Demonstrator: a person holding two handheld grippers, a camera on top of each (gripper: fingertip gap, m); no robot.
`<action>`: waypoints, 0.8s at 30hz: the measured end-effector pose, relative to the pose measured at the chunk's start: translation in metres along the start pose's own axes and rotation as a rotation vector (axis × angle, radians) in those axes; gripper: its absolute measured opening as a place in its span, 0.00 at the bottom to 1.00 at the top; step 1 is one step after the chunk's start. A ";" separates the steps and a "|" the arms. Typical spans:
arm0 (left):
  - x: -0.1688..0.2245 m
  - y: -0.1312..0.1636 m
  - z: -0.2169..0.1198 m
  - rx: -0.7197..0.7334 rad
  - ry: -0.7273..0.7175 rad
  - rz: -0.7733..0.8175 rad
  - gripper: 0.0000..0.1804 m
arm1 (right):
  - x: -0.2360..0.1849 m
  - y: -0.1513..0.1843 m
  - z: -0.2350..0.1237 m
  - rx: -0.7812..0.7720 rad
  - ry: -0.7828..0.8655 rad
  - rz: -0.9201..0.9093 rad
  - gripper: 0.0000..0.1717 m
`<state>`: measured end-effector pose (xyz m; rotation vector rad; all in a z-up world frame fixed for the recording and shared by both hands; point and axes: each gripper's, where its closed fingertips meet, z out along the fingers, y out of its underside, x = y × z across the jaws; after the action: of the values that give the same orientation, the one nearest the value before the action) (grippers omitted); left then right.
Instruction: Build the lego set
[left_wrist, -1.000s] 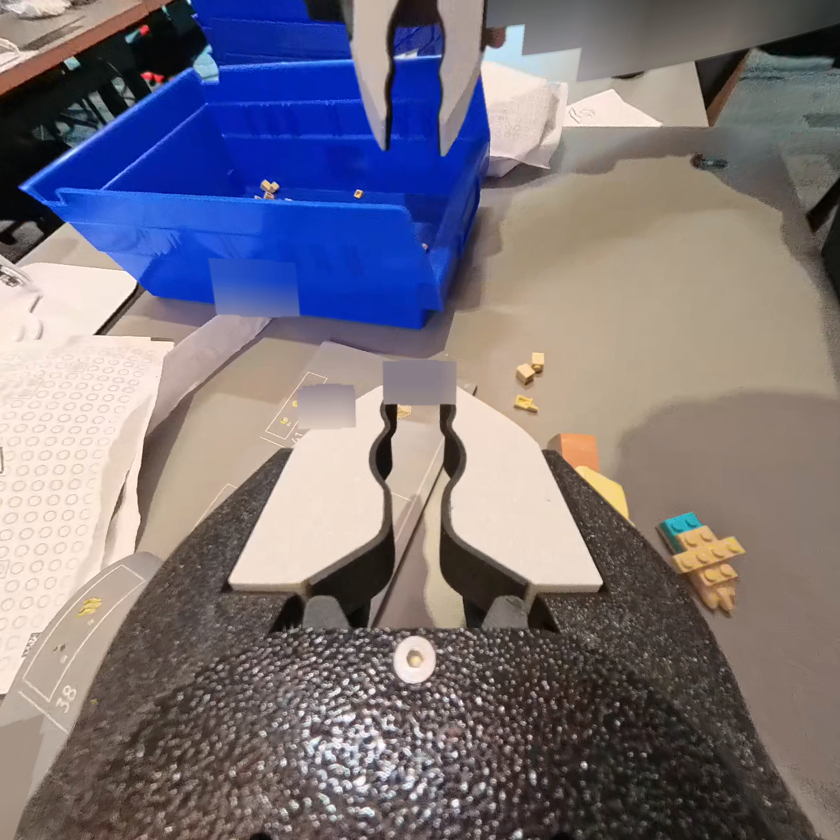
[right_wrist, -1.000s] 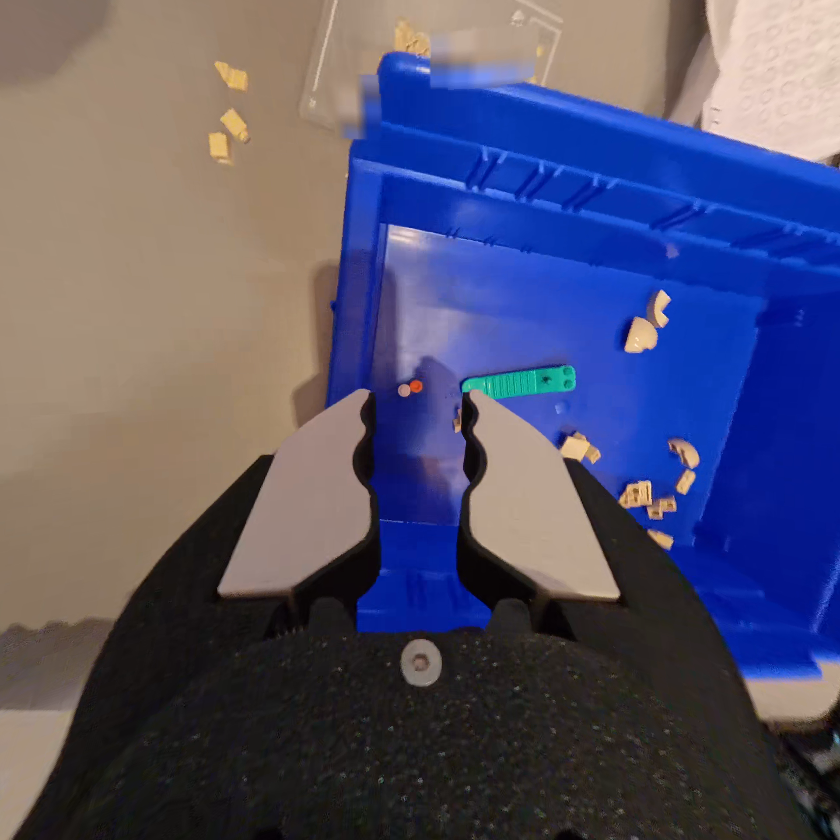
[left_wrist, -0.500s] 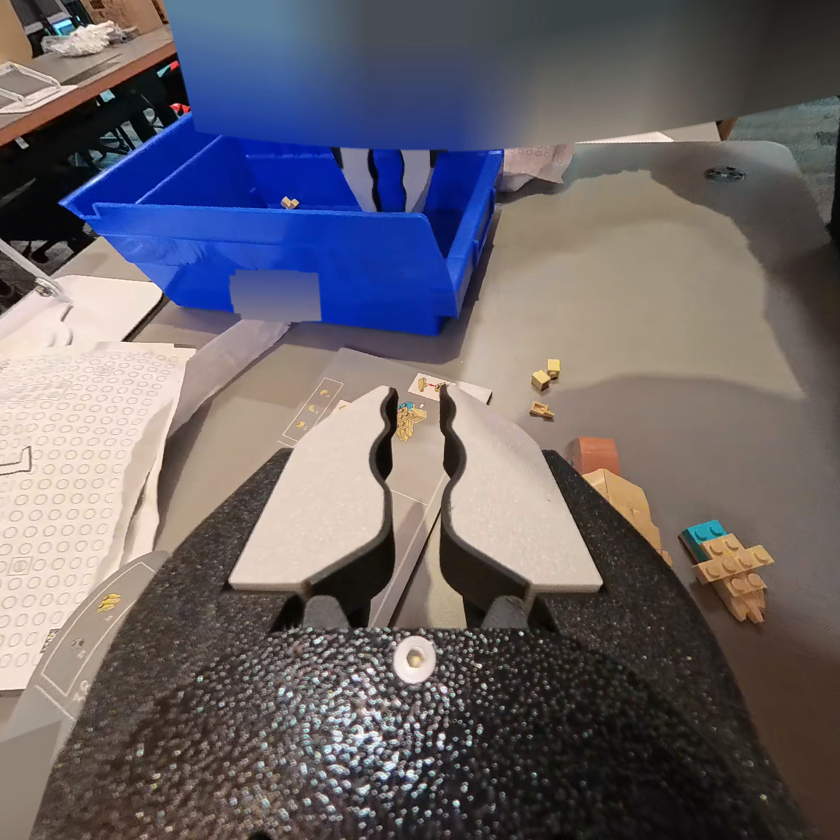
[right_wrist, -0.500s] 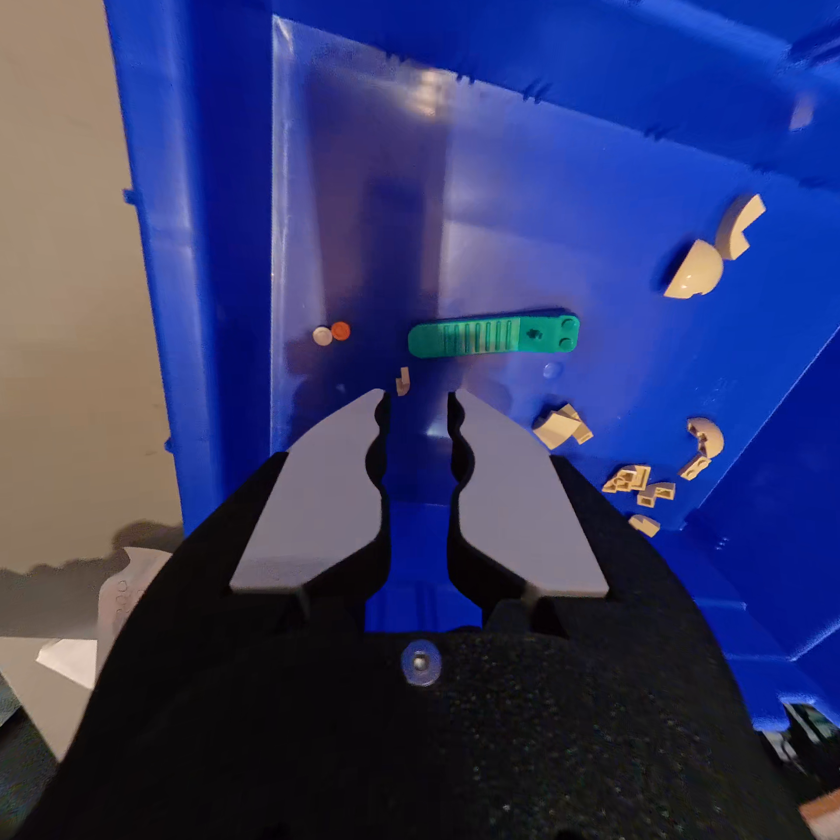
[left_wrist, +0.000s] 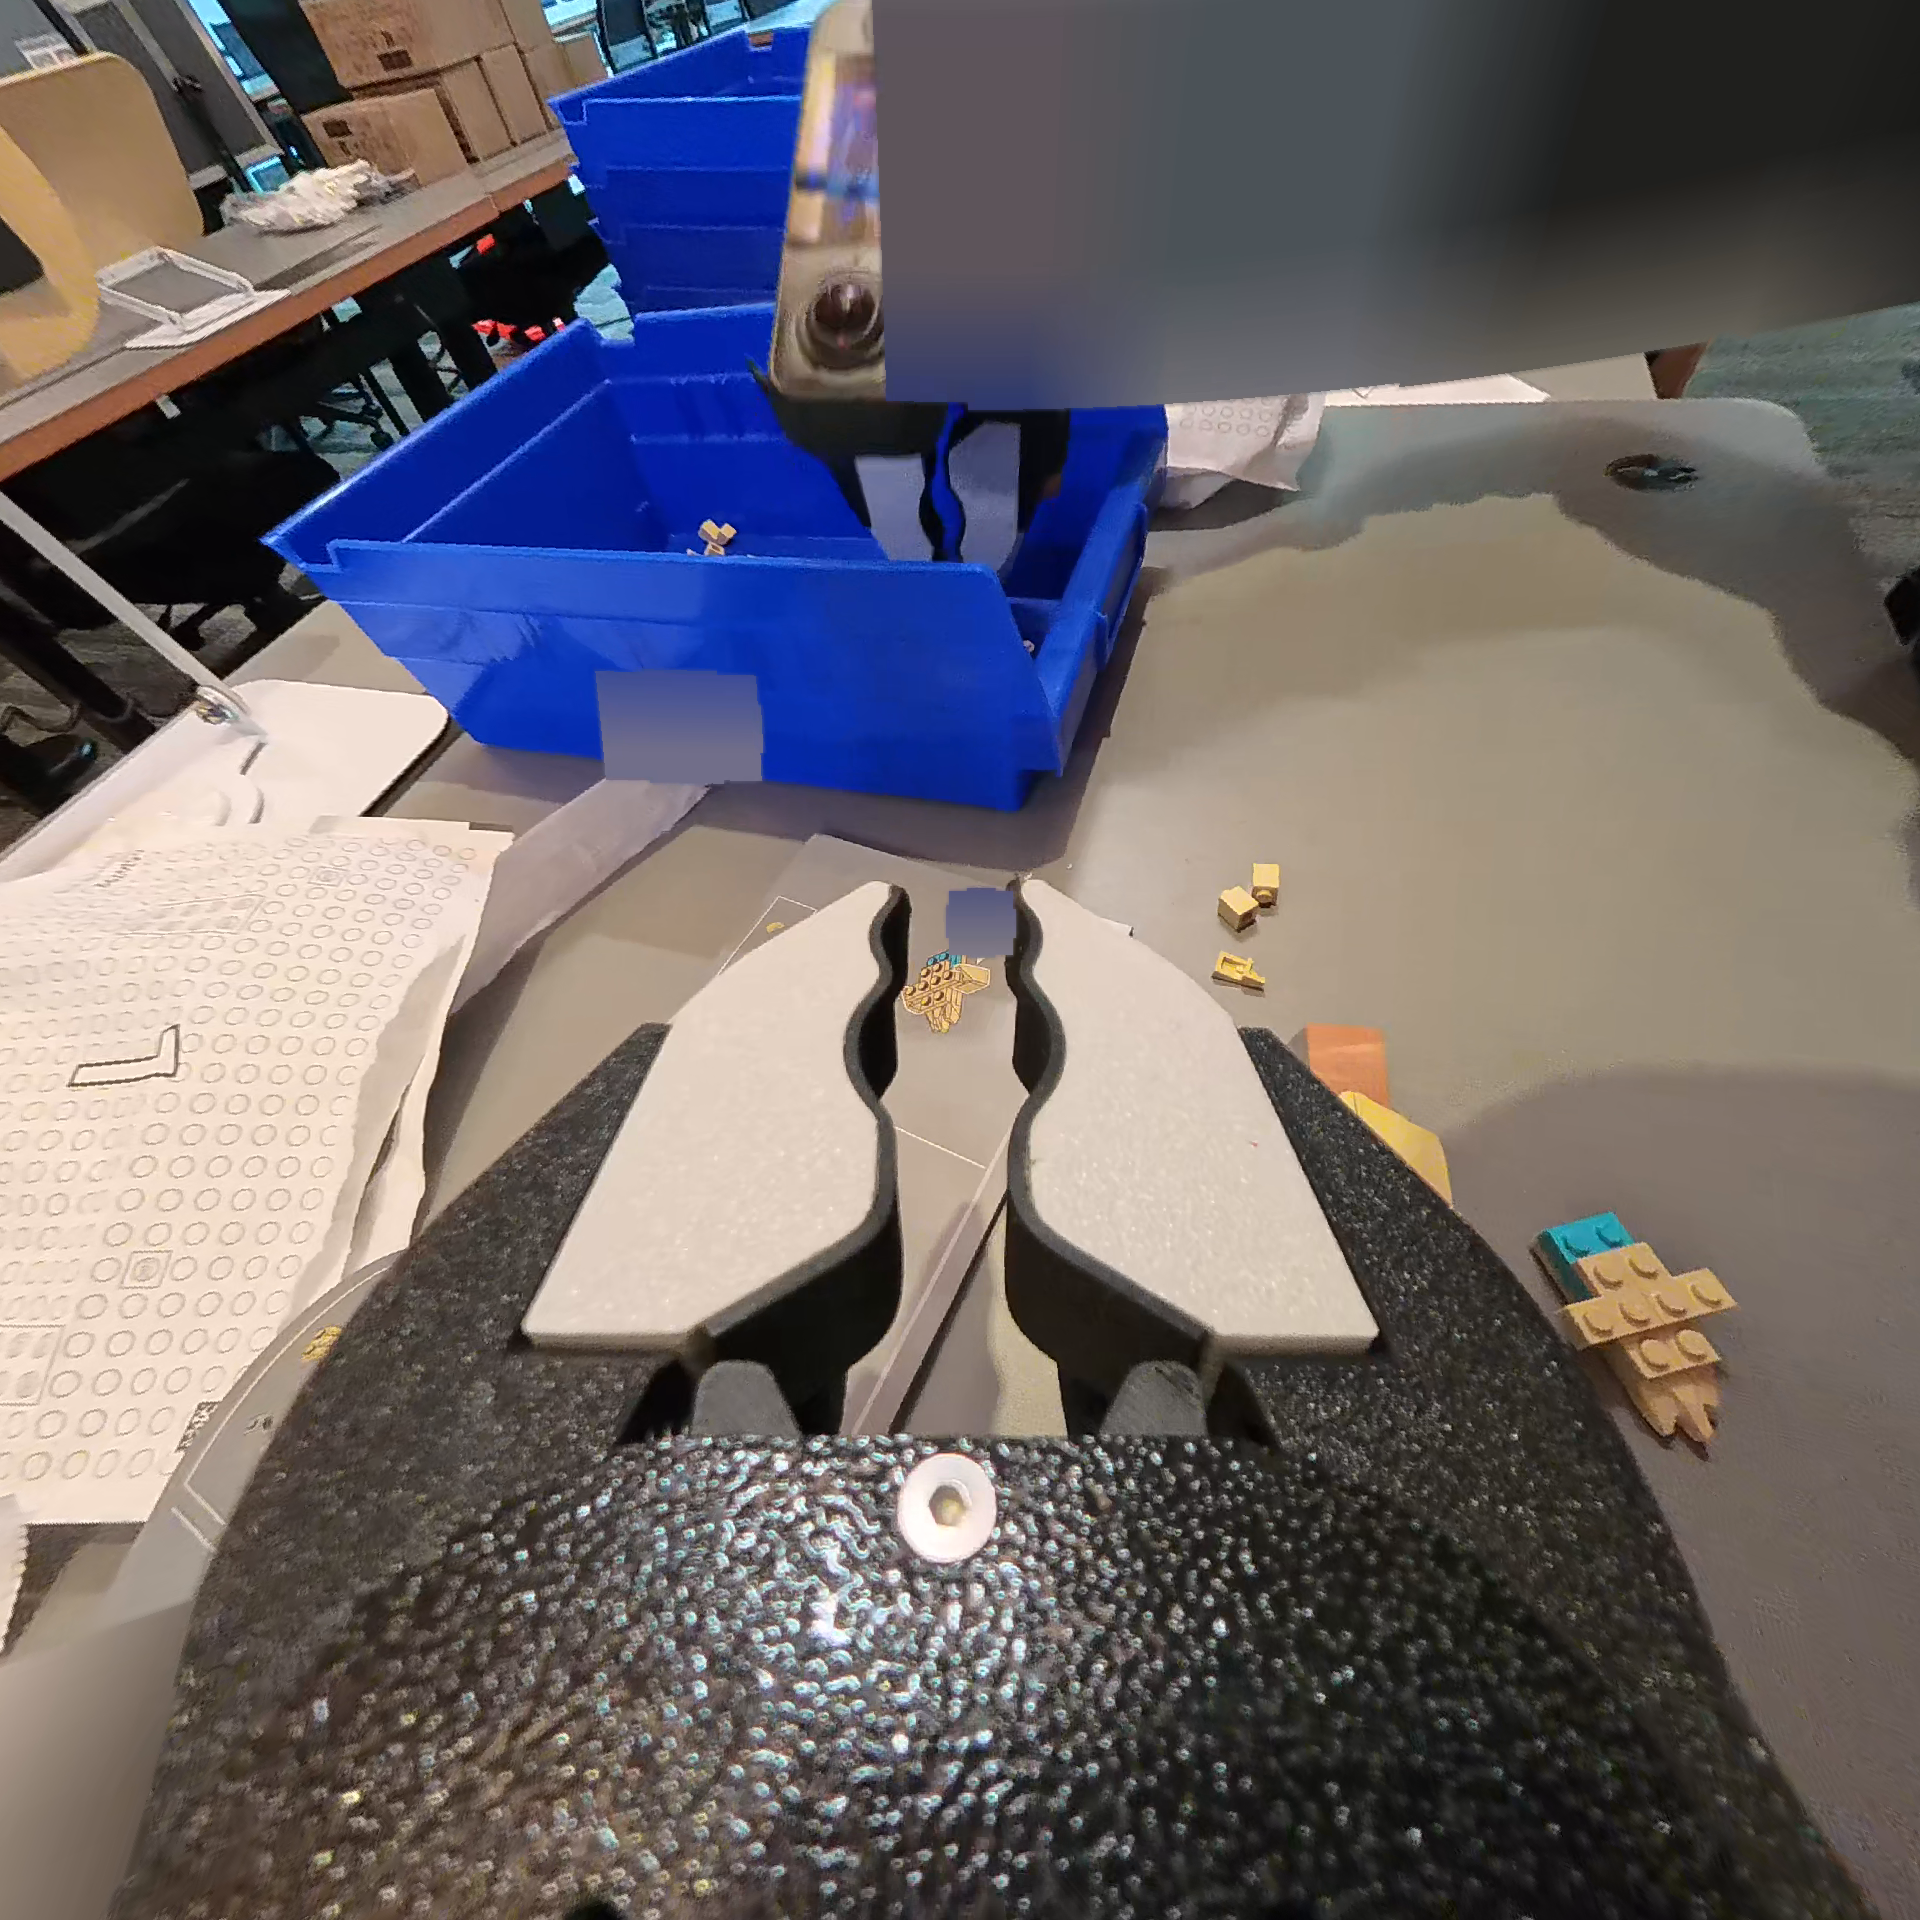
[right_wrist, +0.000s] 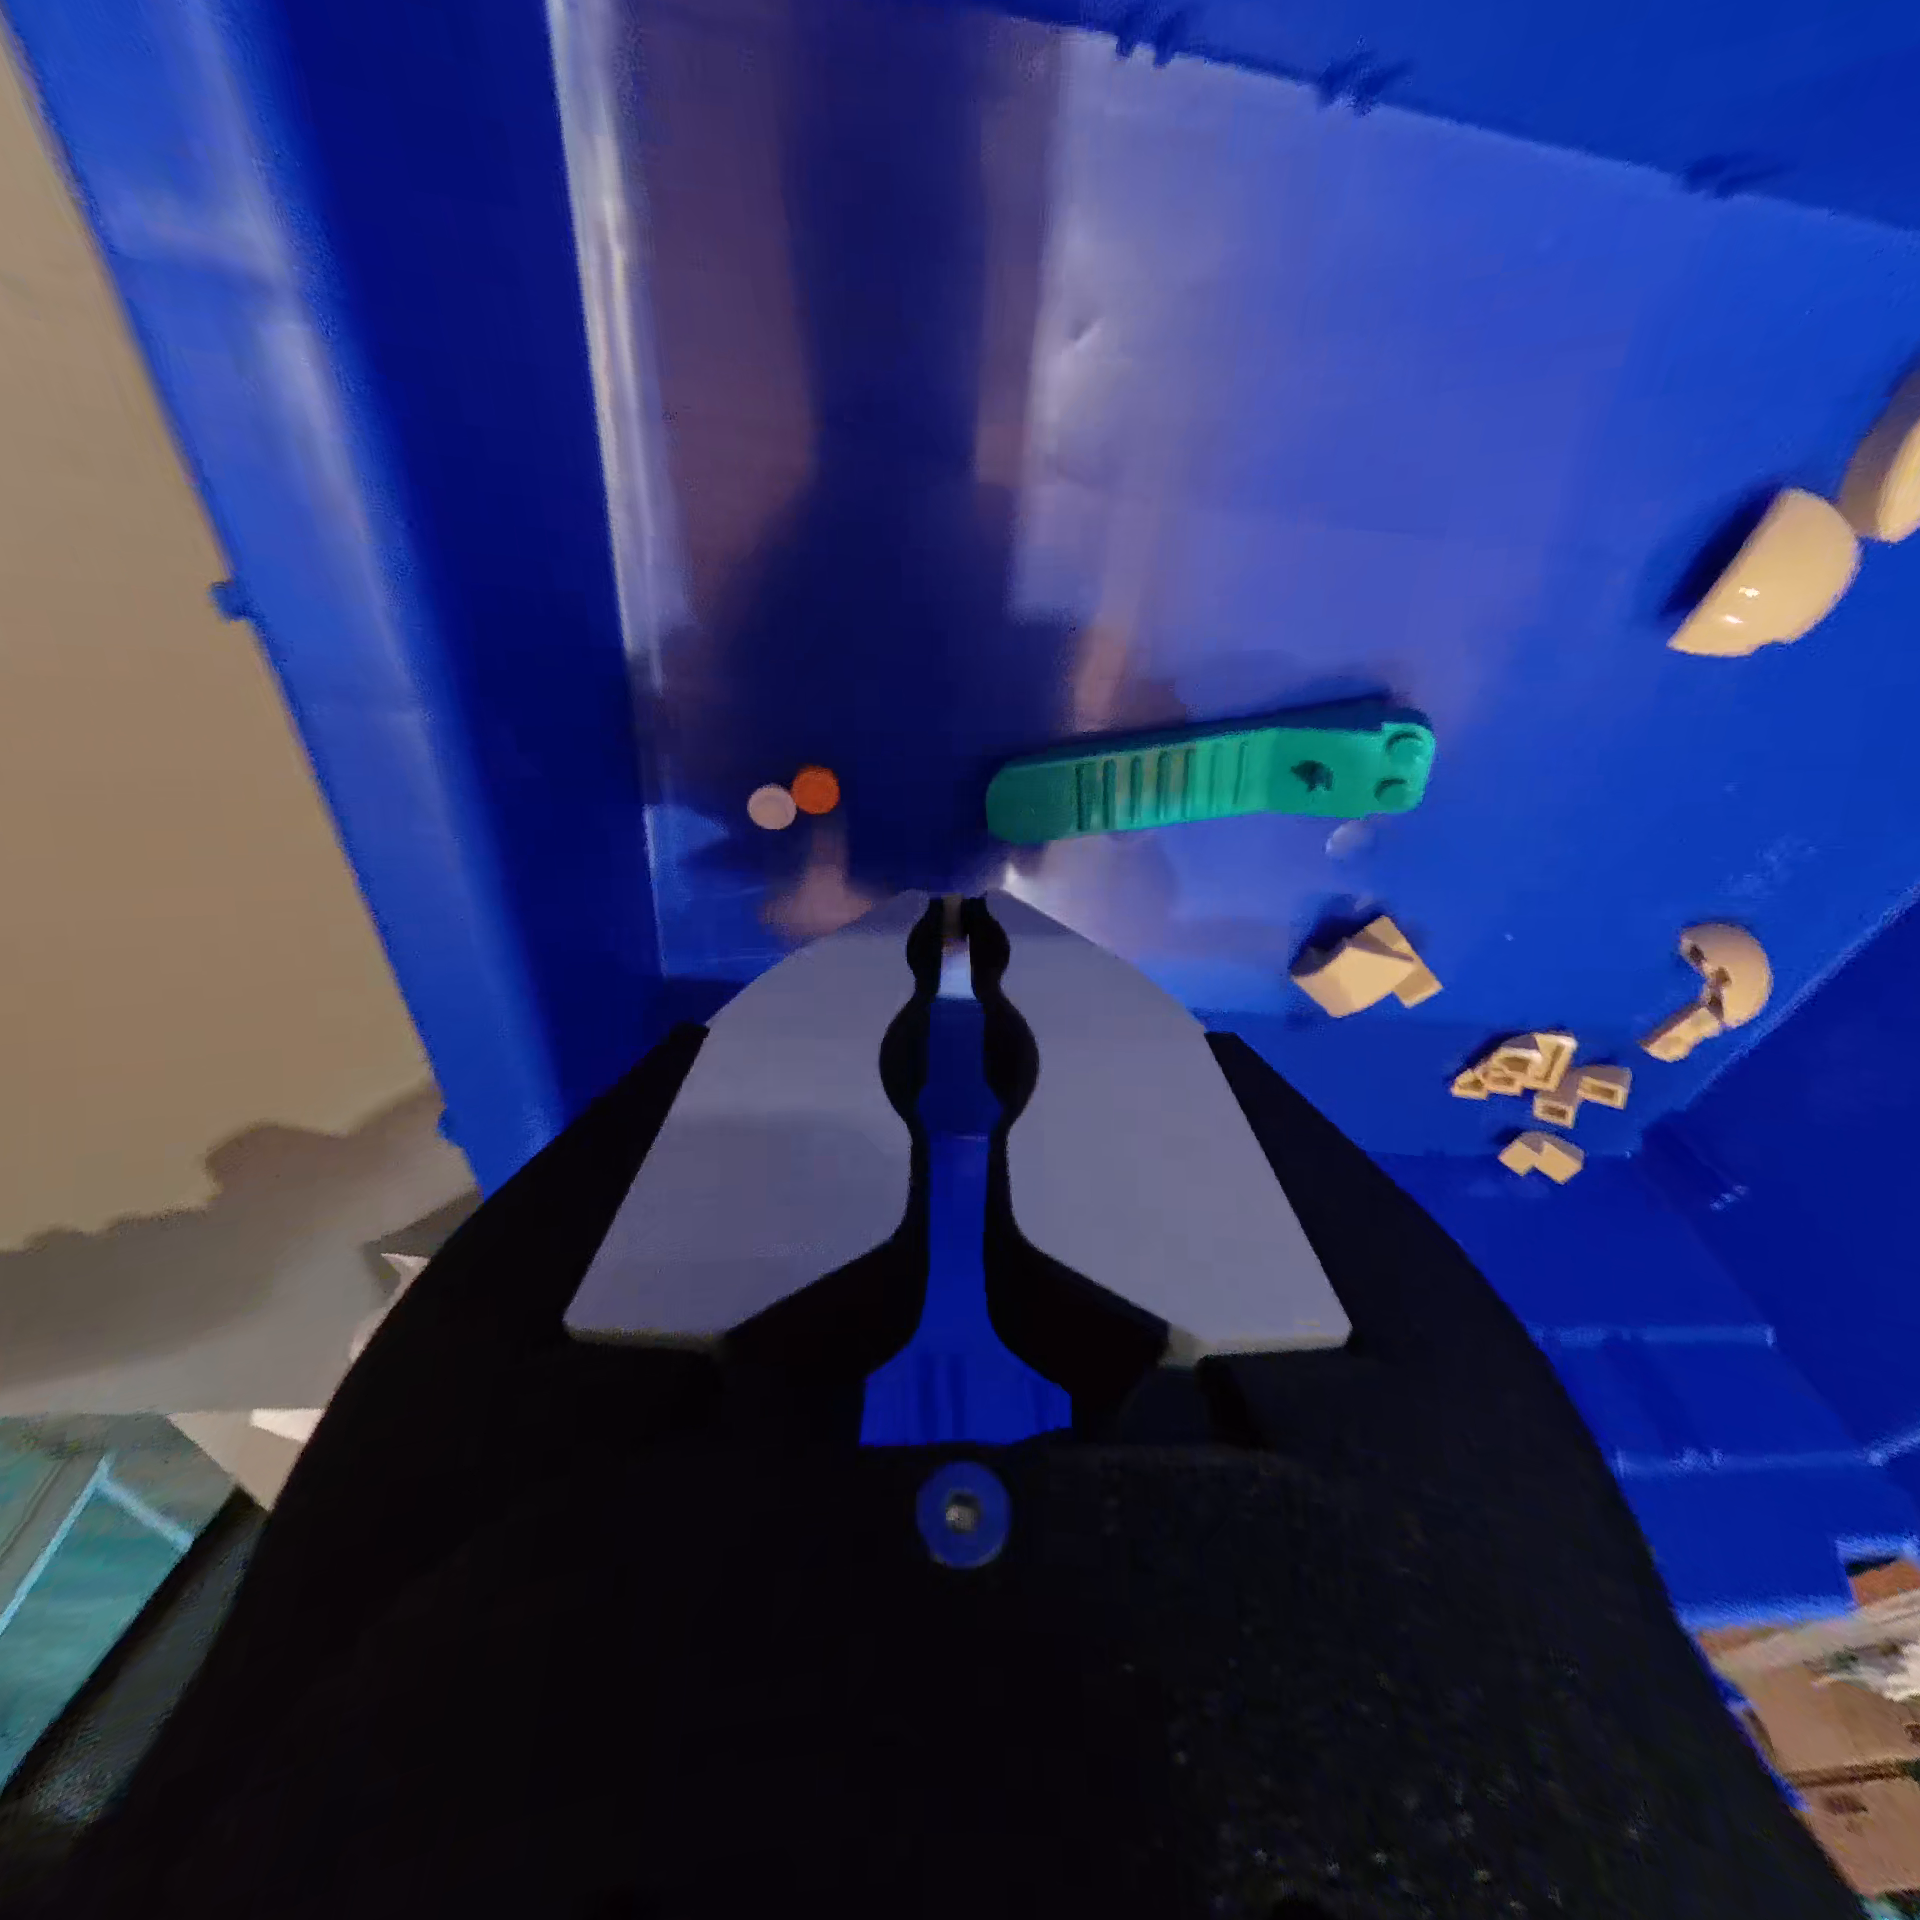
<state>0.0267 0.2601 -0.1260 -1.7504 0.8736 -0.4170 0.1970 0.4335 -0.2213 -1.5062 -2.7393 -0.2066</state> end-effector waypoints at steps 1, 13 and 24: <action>0.001 0.000 0.000 0.001 -0.001 0.002 0.10 | 0.000 -0.003 -0.008 0.034 0.023 0.022 0.03; 0.014 -0.019 -0.006 0.034 -0.030 0.070 0.10 | -0.127 -0.146 -0.079 0.789 0.065 0.008 0.03; 0.014 -0.016 -0.002 0.019 -0.064 0.101 0.10 | -0.153 -0.169 -0.036 0.813 -0.021 0.053 0.07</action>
<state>0.0401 0.2510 -0.1121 -1.6853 0.9046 -0.3004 0.1351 0.2109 -0.2149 -1.3037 -2.2984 0.8165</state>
